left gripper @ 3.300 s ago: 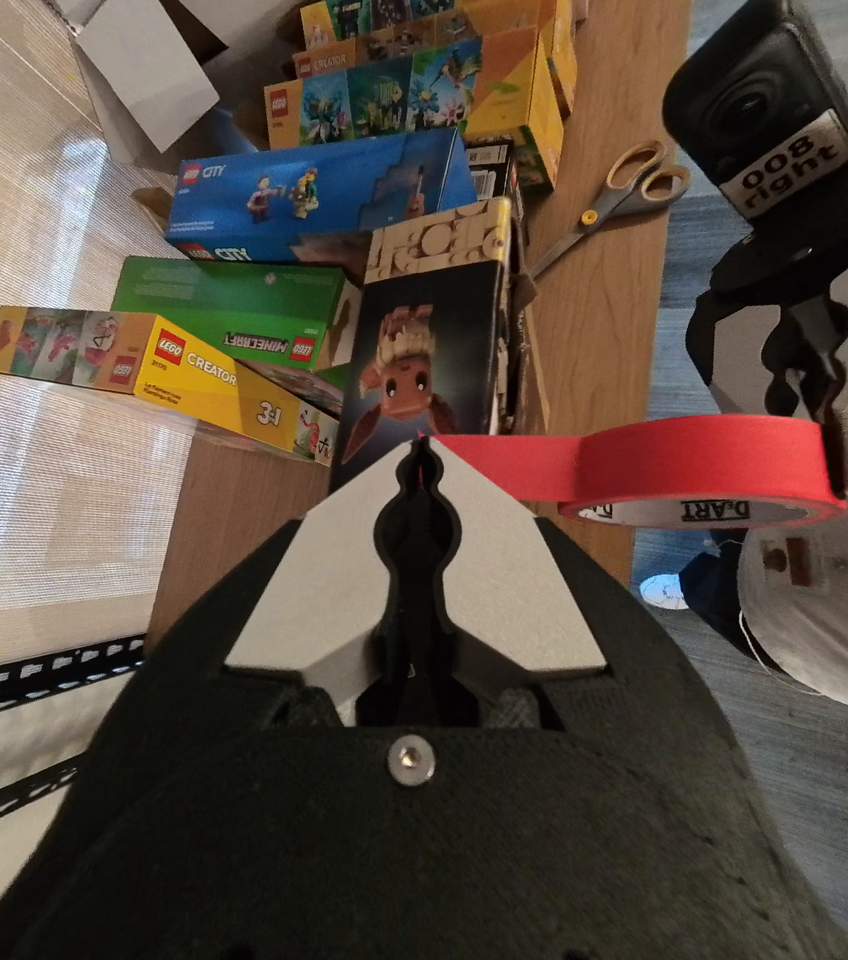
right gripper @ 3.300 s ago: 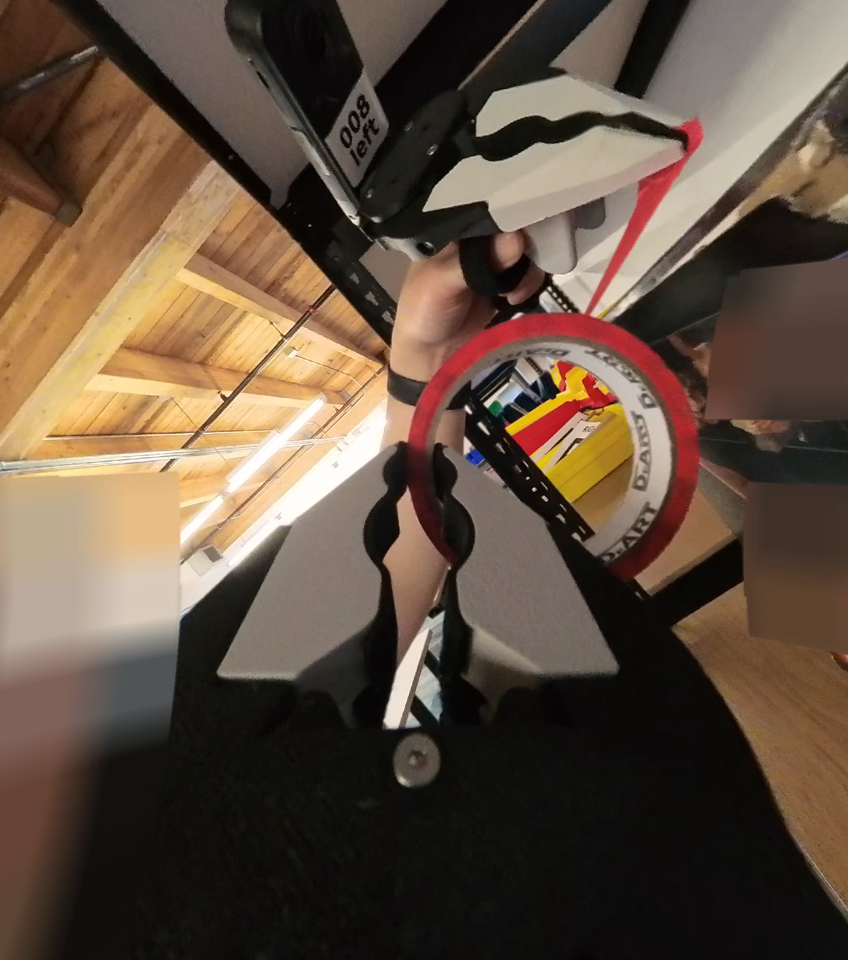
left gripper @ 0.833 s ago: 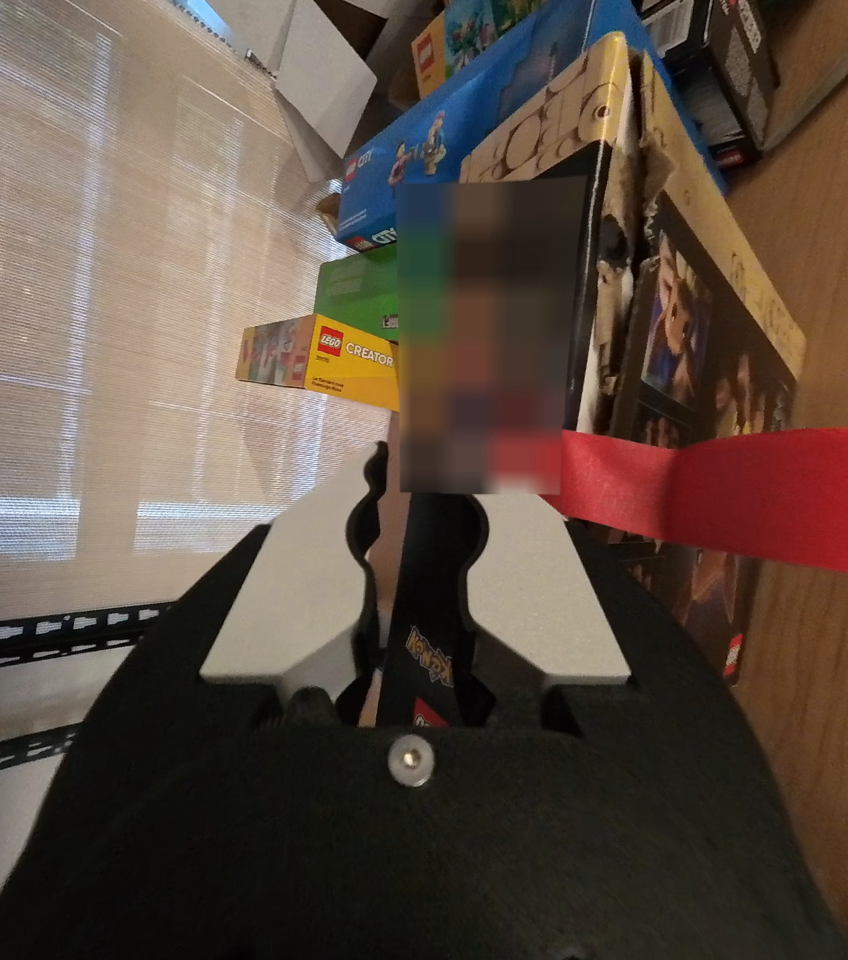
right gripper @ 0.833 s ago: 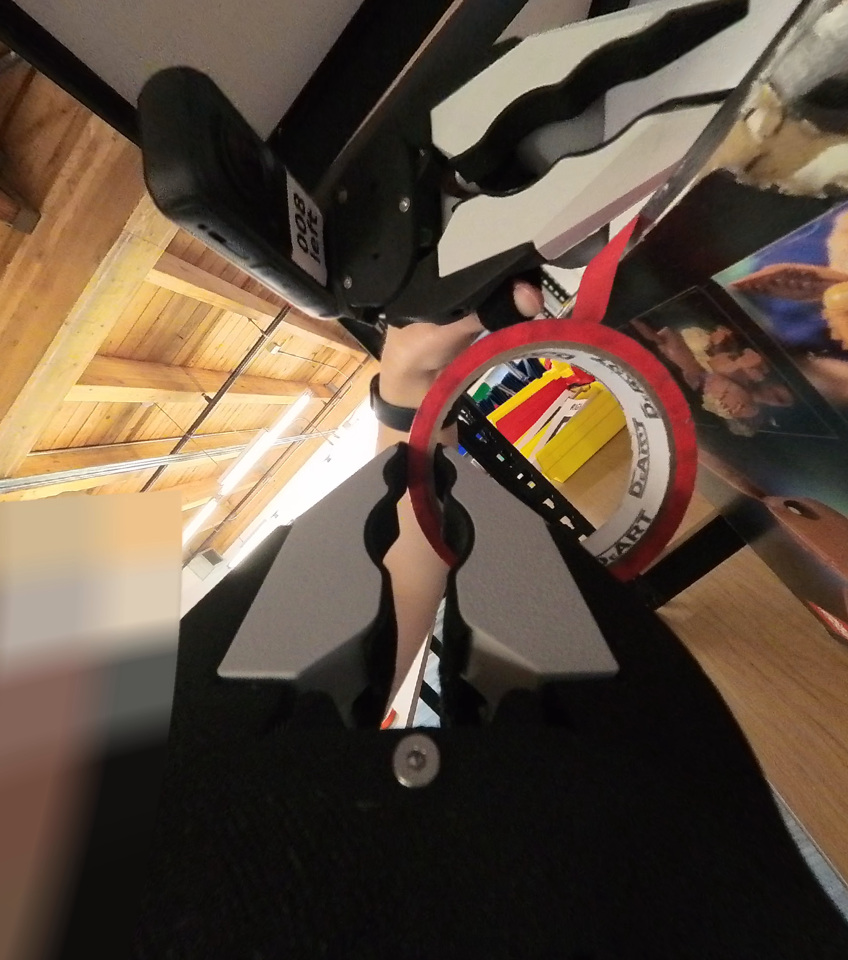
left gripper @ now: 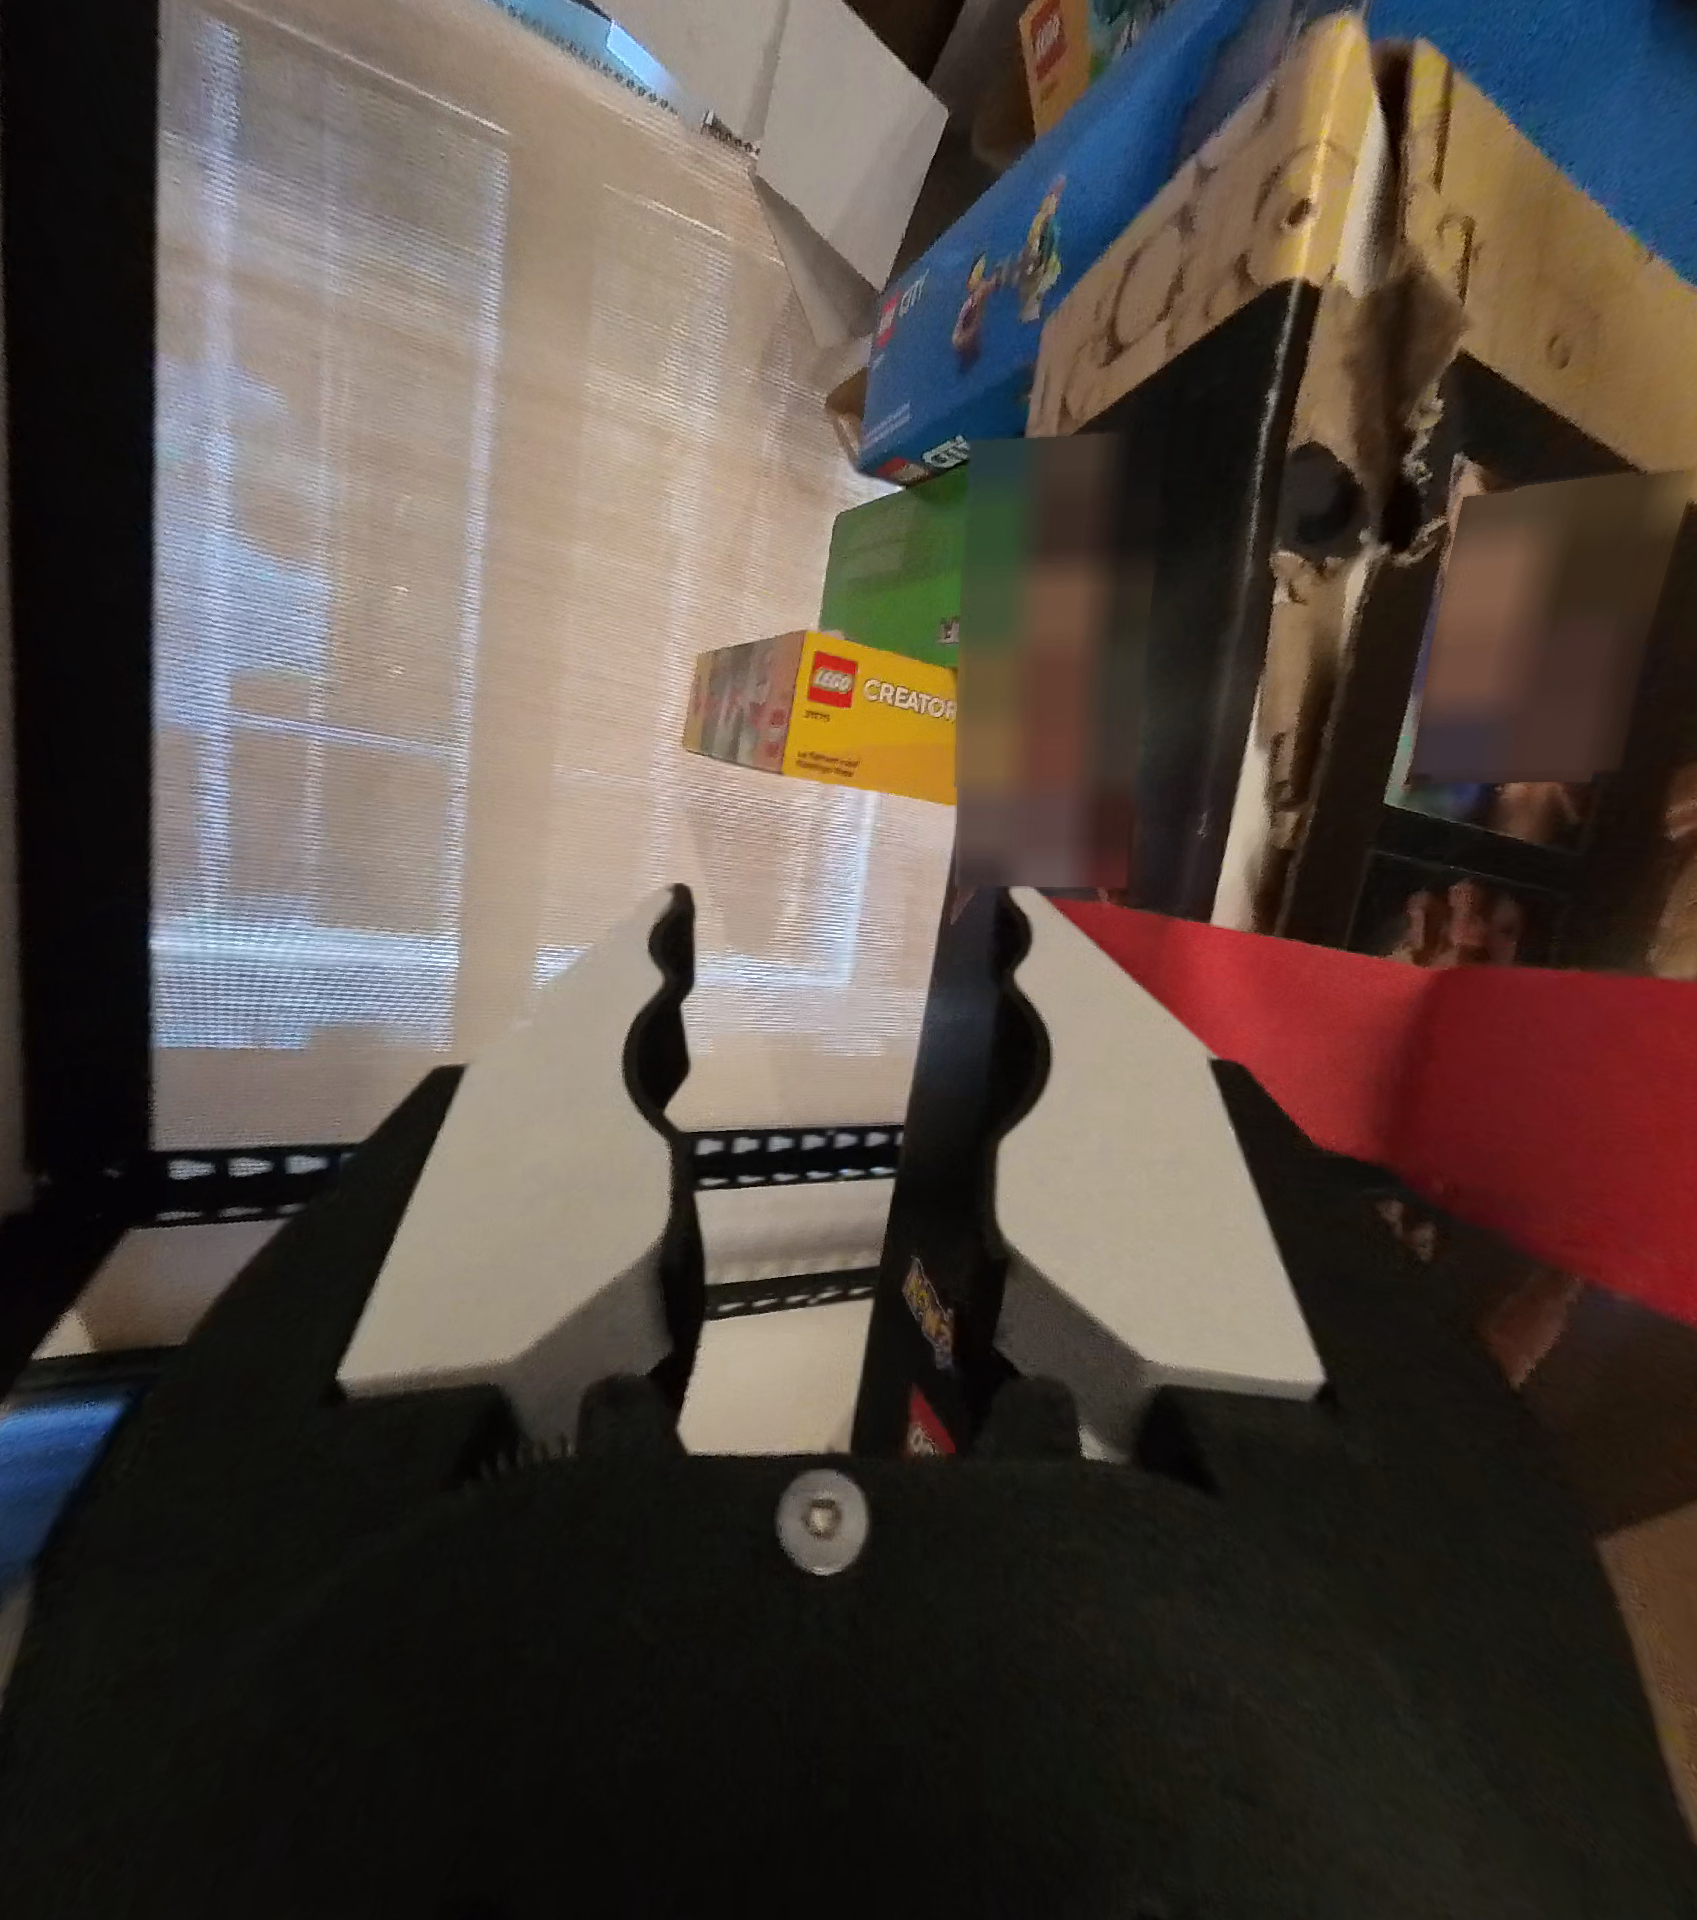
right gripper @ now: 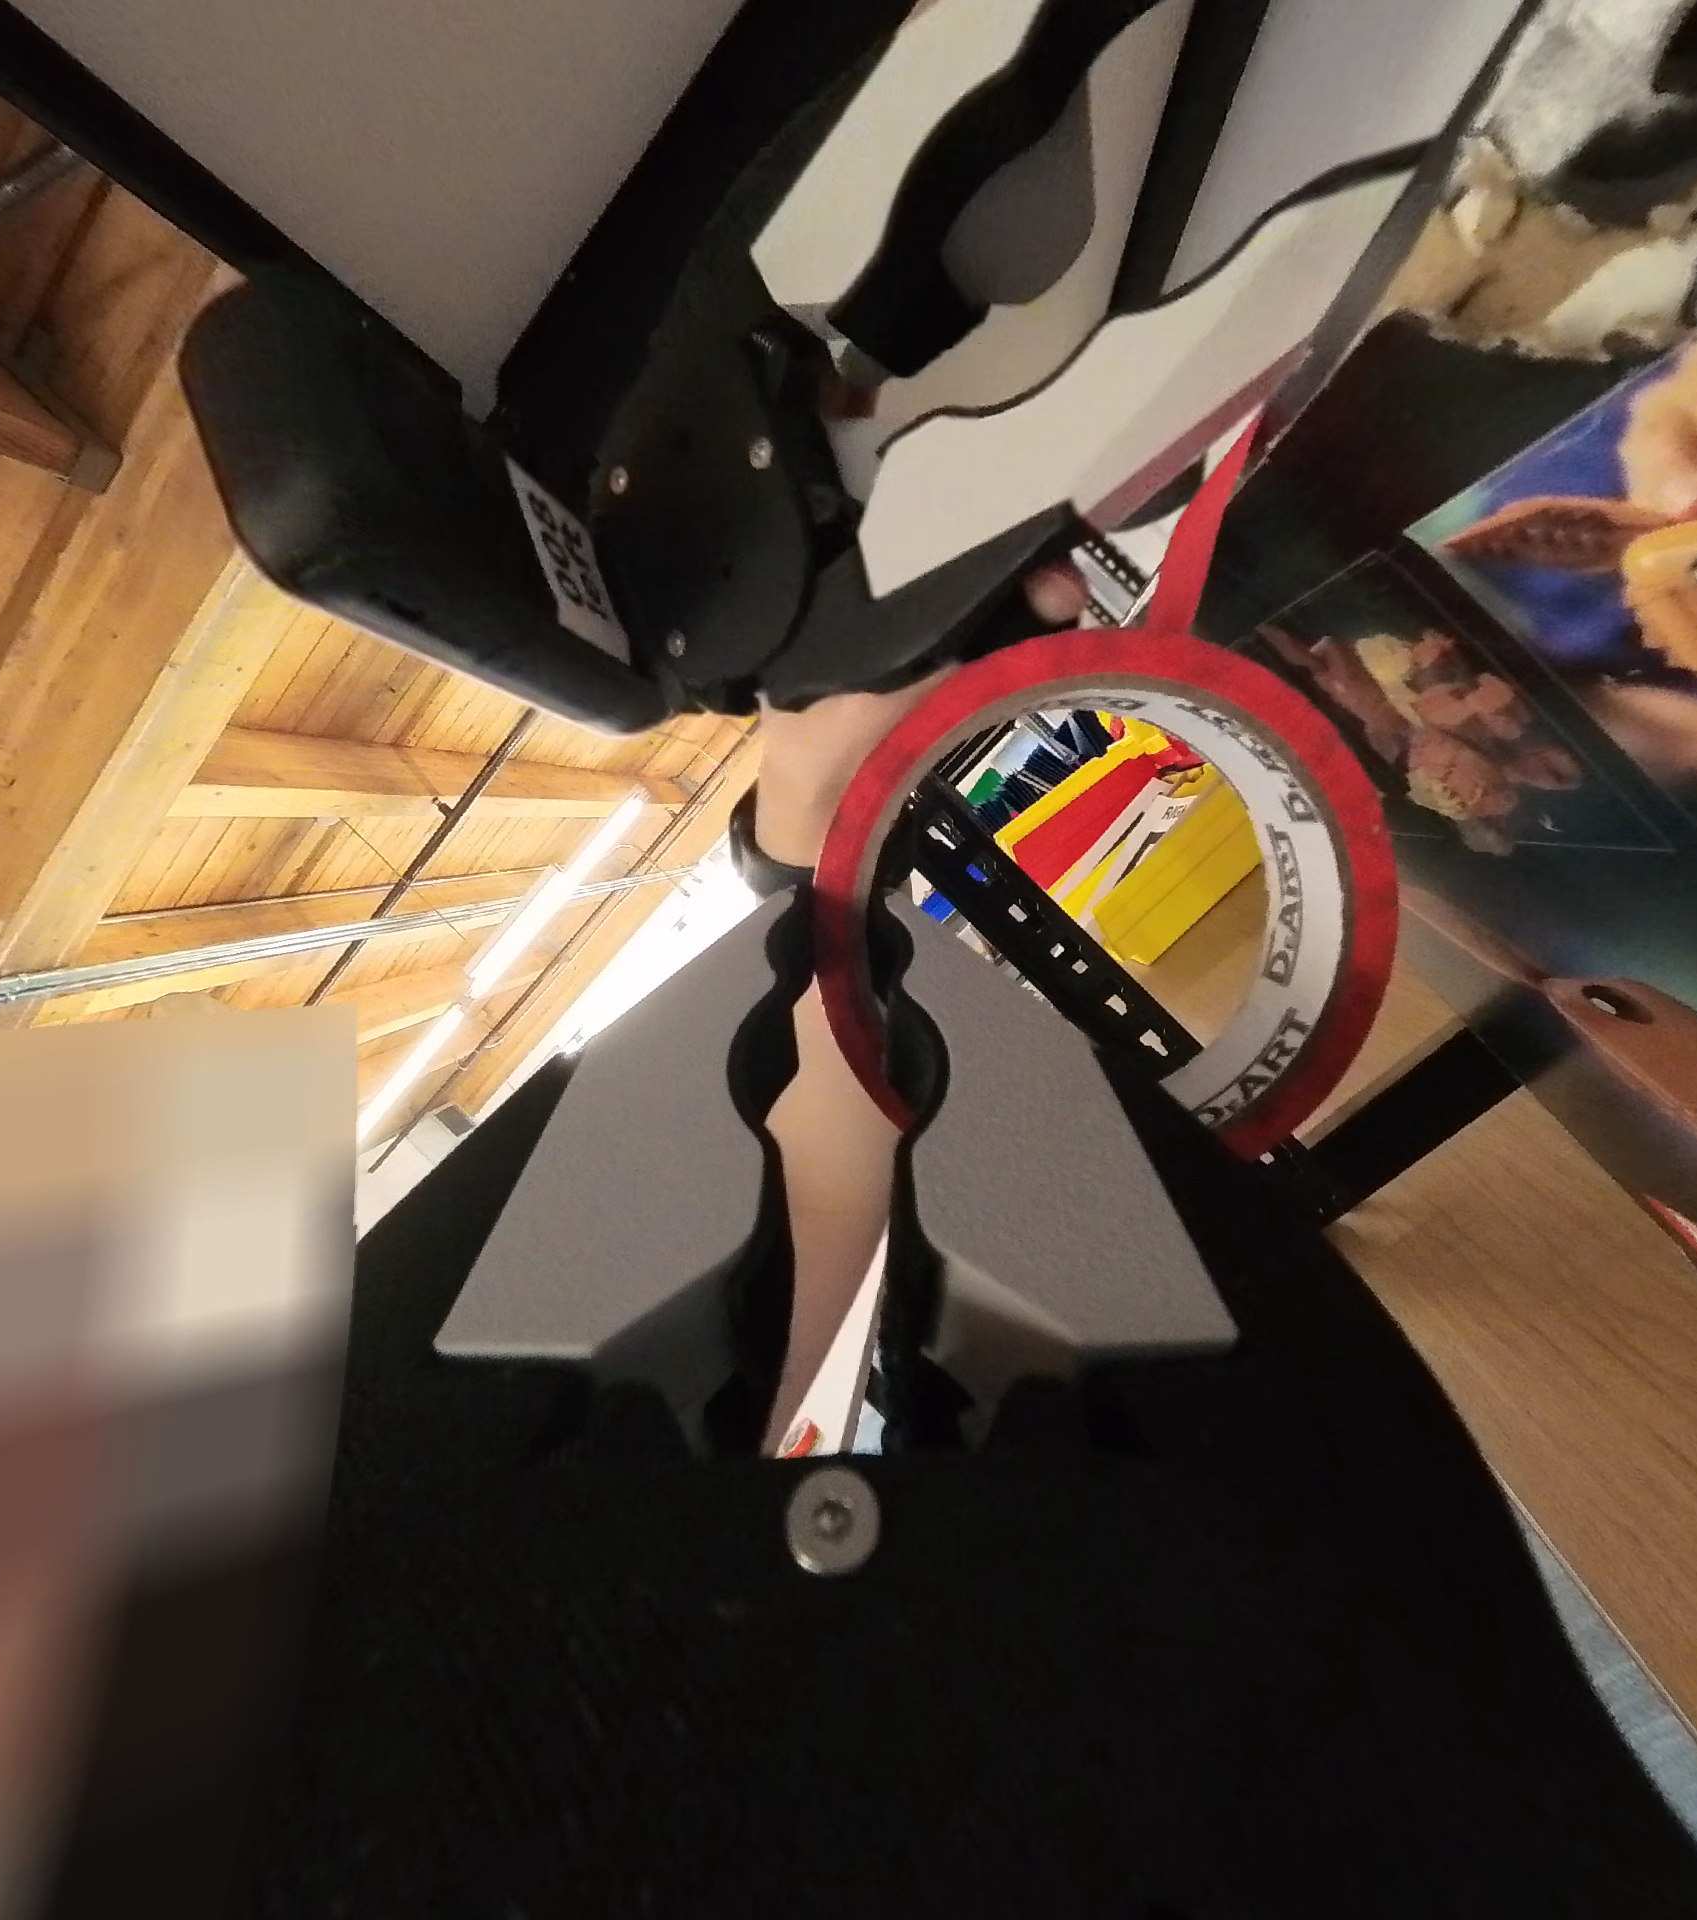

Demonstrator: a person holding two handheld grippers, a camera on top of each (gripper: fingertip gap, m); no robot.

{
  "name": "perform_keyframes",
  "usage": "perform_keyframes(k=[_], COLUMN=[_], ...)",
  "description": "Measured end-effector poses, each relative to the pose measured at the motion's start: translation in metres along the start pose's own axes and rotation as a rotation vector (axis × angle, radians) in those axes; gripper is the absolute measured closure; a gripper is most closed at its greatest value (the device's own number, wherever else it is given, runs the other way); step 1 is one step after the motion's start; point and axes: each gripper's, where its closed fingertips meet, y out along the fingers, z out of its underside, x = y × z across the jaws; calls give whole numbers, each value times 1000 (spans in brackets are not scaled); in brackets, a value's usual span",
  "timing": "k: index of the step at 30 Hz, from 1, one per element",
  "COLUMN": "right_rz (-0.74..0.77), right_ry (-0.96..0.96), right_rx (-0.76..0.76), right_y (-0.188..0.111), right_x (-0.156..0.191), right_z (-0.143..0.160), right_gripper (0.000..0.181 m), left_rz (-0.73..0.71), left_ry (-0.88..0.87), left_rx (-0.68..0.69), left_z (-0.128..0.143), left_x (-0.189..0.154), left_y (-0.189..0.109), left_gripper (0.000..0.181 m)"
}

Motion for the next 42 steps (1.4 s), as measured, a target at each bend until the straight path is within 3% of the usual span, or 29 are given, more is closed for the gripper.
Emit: perform_keyframes(k=[4, 9, 13, 17, 22, 25, 26, 29, 33, 42], right_rz=[-3, -4, -6, -8, 3, 13, 13, 11, 18, 31], right_ry=[3, 3, 3, 7, 3, 5, 6, 0, 0, -1], right_rx=[1, 5, 1, 3, 7, 17, 19, 17, 30, 49], right_y=[-1, -1, -1, -2, -3, -3, -4, -5, -5, -8], right_x=[1, 1, 2, 0, -3, -6, -6, -6, -8, -10], right_z=[0, 2, 1, 2, 3, 4, 4, 2, 2, 3], right_gripper=[174, 174, 174, 174, 174, 174, 174, 174, 174, 174], left_rz=[-80, -91, -95, -33, 11, 135, 157, 196, 266, 217], left_ry=[94, 33, 42, -14, -78, -155, -151, -155, -51, 97], left_rx=[48, 100, 109, 59, 40, -40, -66, -129, -151, -83], left_z=[5, 26, 25, 8, 11, 5, 3, -2, 5, 12], left_x=[-2, 4, 6, -2, -1, -10, -11, -18, -42, -61], left_y=[4, 0, 1, 0, -7, -20, -26, -48, -70, -42], left_gripper=[141, 137, 132, 134, 127, 128, 137, 136, 135, 147])
